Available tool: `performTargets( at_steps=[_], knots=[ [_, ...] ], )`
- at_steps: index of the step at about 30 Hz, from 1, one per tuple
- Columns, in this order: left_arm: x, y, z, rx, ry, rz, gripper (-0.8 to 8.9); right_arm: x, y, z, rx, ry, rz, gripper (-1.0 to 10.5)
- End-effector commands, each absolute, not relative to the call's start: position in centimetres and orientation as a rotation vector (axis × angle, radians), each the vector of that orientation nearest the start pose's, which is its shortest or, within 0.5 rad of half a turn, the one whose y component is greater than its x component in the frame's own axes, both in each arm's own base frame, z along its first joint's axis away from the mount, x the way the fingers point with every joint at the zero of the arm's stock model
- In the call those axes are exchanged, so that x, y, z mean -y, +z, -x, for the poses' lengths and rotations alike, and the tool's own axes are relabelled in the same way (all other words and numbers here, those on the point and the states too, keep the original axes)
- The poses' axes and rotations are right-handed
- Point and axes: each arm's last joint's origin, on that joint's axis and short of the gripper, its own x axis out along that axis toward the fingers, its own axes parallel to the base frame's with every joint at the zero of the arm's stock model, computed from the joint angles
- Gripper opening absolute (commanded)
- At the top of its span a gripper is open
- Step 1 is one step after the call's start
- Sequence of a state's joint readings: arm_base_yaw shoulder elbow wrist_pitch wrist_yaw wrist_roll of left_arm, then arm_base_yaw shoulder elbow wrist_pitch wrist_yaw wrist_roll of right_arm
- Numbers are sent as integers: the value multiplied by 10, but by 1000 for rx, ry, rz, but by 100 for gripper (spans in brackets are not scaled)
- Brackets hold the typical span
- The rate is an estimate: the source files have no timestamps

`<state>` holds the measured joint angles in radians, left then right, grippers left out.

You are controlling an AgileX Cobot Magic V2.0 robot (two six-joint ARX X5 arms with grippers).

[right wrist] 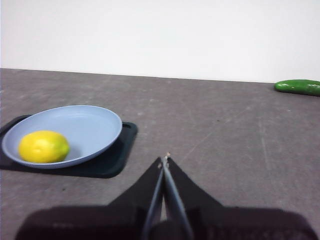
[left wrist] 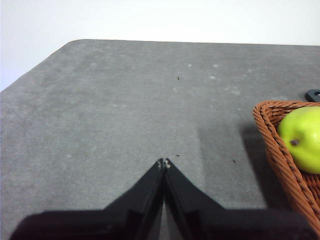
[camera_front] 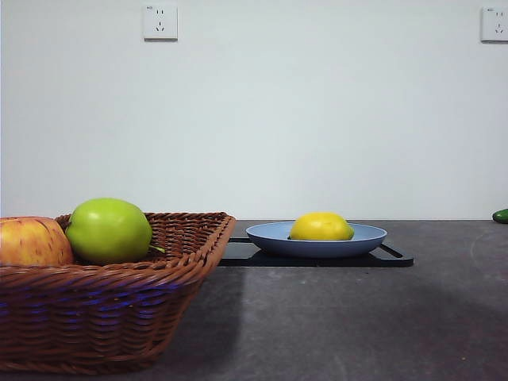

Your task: Take the lemon from the basket,put the lemon in the plate,hand out the plate

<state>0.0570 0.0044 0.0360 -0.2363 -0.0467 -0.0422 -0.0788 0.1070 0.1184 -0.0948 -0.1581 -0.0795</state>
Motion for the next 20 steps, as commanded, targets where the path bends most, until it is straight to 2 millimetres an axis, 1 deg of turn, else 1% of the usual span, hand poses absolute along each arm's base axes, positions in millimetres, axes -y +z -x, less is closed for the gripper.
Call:
performTargets(
  at_steps=[1,10,20],
  knots=[
    [-7,149,-94,-208,110,35,9,4,177,-98,-78,75,41,3],
    [-7,149,-94,-208,110,35,9,3,158,-97,-80,85,0,3],
    [-7,150,-94,-207,110,35,9,2,154,-96,-118,86,37,3]
  ],
)
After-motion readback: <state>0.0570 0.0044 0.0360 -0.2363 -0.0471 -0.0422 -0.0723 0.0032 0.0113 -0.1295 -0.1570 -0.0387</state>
